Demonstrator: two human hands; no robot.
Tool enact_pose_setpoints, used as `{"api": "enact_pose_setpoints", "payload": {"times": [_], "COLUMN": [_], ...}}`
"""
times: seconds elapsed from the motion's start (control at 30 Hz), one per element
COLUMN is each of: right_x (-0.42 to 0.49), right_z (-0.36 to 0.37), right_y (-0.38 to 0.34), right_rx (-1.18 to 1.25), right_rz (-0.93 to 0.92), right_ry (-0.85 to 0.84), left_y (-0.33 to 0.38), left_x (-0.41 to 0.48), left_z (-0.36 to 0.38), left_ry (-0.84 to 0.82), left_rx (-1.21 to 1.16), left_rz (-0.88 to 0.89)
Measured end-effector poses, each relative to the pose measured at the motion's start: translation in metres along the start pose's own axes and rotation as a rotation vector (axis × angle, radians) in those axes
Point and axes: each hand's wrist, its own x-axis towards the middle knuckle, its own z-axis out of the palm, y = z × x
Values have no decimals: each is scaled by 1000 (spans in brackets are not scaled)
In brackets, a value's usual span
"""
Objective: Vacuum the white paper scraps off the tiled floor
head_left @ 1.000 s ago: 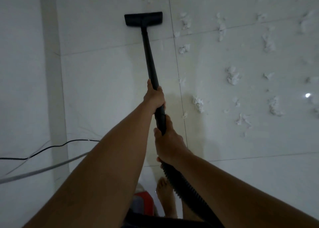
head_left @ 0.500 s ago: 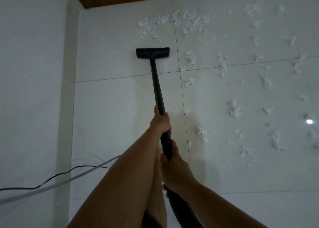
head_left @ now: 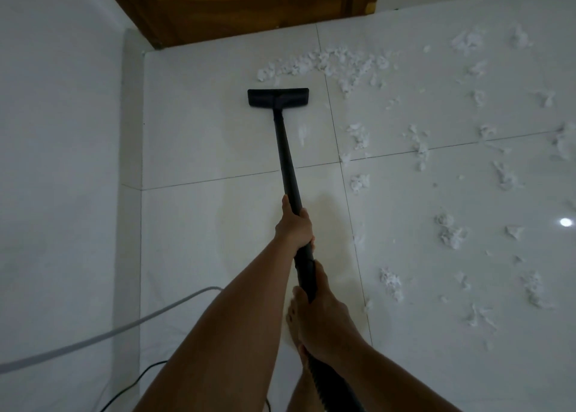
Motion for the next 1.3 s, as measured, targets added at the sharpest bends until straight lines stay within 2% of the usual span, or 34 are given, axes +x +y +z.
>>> {"api": "enact_pose_setpoints", "payload": {"times": [0.33, 0.87, 1.07, 1.3], "right_x": [31, -46, -34, 5], "right_z": [2, -23, -25, -16], "right_y": [-14, 24, 6, -31], "right_rx": [6, -71, -91, -80], "right_rz": [-38, 23, 29, -38], "right_ry": [26, -18, -31, 31], "left_y": [19, -13, -3, 22], "left_x": [23, -51, -32, 15], "left_z": [-12, 24, 16, -7], "left_ry": [14, -9, -19, -10], "left_rx": [16, -38, -56, -36], "left_rz": [24, -56, -43, -18]}}
